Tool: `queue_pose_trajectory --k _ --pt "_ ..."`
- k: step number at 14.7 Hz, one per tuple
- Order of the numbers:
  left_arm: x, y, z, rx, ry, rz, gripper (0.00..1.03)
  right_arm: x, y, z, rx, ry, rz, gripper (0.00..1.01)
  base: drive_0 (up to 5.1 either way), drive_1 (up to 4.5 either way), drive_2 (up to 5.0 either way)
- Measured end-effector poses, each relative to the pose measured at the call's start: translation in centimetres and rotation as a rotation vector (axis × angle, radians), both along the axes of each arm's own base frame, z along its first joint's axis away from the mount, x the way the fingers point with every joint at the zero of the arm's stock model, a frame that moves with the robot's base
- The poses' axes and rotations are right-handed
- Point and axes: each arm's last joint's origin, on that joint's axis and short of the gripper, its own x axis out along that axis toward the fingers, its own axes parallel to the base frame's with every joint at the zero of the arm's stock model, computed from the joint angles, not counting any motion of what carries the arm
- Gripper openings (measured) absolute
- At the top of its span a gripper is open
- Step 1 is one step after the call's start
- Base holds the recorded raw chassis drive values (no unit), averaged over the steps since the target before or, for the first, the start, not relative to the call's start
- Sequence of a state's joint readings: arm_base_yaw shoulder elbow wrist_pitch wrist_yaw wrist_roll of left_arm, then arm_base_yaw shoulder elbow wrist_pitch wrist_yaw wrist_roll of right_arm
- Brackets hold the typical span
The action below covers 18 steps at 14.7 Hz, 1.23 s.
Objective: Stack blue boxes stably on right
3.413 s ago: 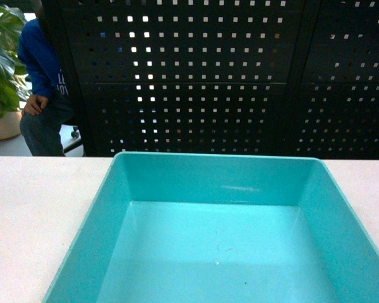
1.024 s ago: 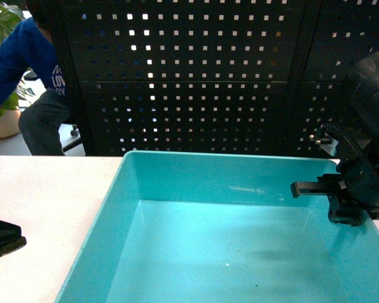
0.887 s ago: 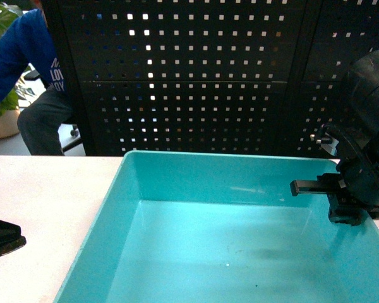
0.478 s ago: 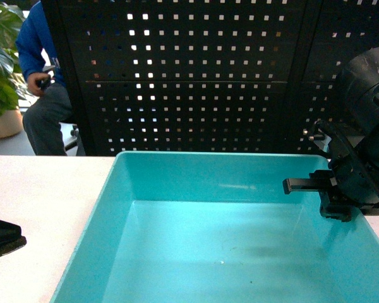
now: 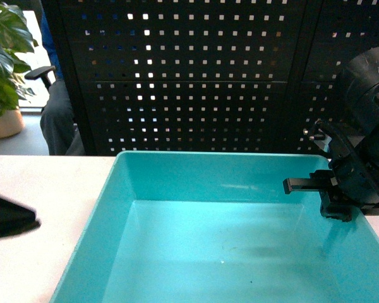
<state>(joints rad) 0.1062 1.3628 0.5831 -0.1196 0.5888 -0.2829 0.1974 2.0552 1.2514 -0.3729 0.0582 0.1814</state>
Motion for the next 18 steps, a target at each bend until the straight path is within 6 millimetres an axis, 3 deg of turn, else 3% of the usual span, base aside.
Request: queue_pose_trajectory --k 2,3,5,8,11,14,16,17,18 --pt "3.3 -1.9 1.4 0.078 -0.094 -0.036 0.98 0.0 0.0 0.0 0.0 0.0 0.0 0.02 0.0 0.0 0.0" --pt "4.6 -2.9 1.1 0.093 -0.082 -0.066 0.98 0.0 0.0 0.0 0.0 0.0 0.0 0.02 0.0 0.0 0.0" --pt "6.8 -5.1 -2.1 0.171 -0.002 -0.131 0.98 0.0 0.0 0.0 0.001 0.0 0.0 0.02 0.0 0.0 0.0" --pt "7.8 -5.8 -5.2 0.258 0.068 -0.137 0.98 0.0 0.0 0.0 0.001 0.0 0.001 0.02 0.0 0.0 0.0" --pt "9.6 -6.1 -5.5 0.309 0.012 -0.128 0.98 0.0 0.0 0.0 0.001 0.0 0.0 0.02 0.0 0.0 0.0" --pt "10.1 -7.0 -6.0 0.323 0.028 -0.148 0.98 0.0 0.0 0.0 0.001 0.0 0.001 0.02 0.0 0.0 0.0" --pt "11.2 -8.3 -5.2 0.334 -0.017 -0.16 0.98 0.0 0.0 0.0 0.001 0.0 0.001 0.02 0.0 0.0 0.0" --pt "12.3 -10.1 -4.4 0.337 -0.068 -0.177 0.98 0.0 0.0 0.0 0.002 0.0 0.001 0.02 0.0 0.0 0.0" --pt "12.3 -10.6 -5.6 0.328 -0.031 -0.206 0.98 0.0 0.0 0.0 0.002 0.0 0.001 0.02 0.0 0.0 0.0"
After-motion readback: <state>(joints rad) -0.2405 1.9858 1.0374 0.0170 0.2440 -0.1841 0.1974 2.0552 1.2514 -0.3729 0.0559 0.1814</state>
